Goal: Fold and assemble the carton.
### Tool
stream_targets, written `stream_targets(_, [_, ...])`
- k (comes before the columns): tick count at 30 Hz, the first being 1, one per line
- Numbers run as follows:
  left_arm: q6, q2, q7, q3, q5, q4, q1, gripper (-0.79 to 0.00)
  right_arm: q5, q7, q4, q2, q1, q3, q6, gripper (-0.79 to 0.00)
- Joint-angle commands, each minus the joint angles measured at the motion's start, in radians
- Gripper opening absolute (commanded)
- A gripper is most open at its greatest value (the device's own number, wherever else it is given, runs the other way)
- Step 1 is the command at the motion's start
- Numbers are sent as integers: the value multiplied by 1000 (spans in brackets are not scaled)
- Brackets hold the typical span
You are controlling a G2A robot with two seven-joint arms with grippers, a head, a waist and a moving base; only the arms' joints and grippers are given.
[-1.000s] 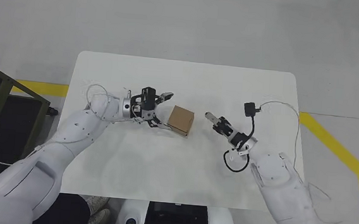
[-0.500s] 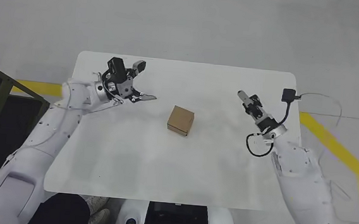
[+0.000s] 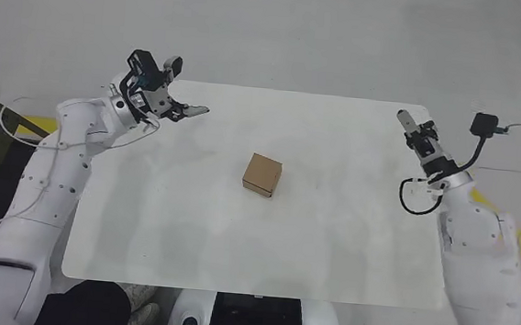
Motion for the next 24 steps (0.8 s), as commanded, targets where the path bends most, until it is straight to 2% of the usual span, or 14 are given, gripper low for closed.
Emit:
stream_targets(1, [-2, 2, -24, -9, -3, -7, -4, 0, -27, 20, -14, 3, 4, 7, 27, 0])
stream_targets(6, [-3, 6, -60, -36, -23, -23, -12, 0, -46, 46, -32, 7, 18, 16, 44, 0])
stream_targets(24, [-3, 6, -60, -36, -23, -23, -12, 0, -33, 49, -33, 8, 19, 23, 32, 0])
